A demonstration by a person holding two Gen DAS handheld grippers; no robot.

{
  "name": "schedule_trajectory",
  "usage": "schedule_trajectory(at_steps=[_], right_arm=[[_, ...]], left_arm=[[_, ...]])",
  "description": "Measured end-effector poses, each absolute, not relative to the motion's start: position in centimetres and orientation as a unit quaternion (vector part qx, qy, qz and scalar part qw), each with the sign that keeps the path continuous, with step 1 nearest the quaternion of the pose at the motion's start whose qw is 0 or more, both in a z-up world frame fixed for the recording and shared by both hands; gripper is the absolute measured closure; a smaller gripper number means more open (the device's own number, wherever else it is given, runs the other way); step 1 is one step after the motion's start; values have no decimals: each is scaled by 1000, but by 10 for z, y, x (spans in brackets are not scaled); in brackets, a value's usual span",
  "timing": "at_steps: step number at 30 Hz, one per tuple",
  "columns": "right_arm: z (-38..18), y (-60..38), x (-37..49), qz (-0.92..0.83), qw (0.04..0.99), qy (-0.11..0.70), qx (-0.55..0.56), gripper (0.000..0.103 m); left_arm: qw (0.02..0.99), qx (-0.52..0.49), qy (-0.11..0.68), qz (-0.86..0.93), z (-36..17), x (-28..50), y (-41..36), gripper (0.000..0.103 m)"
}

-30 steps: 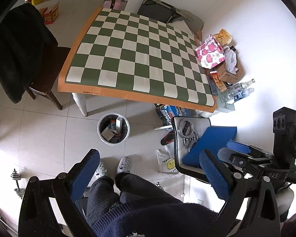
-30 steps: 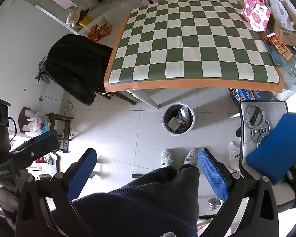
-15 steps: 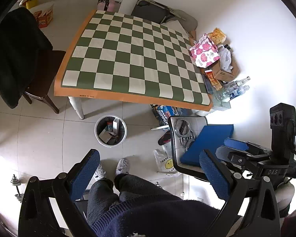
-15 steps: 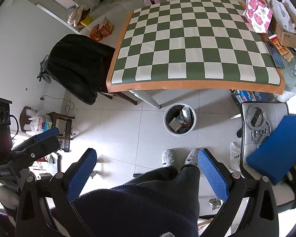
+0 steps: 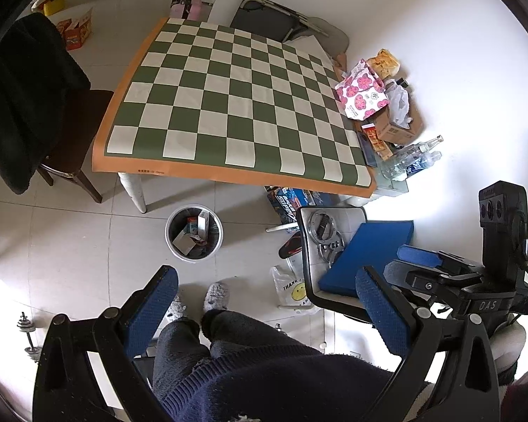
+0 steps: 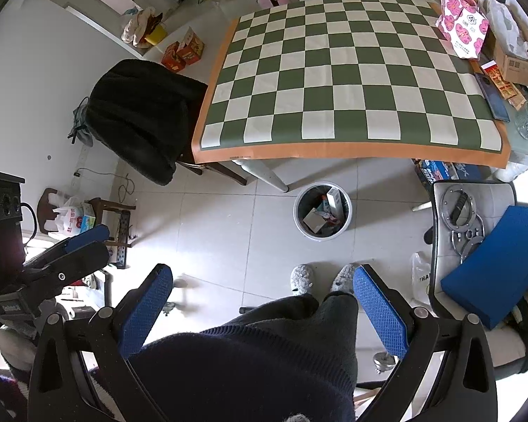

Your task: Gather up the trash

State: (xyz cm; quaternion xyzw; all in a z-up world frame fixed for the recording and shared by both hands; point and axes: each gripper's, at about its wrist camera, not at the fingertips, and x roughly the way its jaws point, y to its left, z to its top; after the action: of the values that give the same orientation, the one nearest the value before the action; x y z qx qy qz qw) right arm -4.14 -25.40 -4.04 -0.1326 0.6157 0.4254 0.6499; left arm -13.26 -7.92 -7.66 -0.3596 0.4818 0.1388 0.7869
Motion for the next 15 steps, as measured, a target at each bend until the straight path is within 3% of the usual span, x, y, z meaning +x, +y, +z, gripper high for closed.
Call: schedule_trajectory(at_steps=[15], right_arm=[[-36, -255, -45, 429, 648, 615, -134, 0]], left_arm=[[785, -366, 481, 137, -73, -131, -82, 0]])
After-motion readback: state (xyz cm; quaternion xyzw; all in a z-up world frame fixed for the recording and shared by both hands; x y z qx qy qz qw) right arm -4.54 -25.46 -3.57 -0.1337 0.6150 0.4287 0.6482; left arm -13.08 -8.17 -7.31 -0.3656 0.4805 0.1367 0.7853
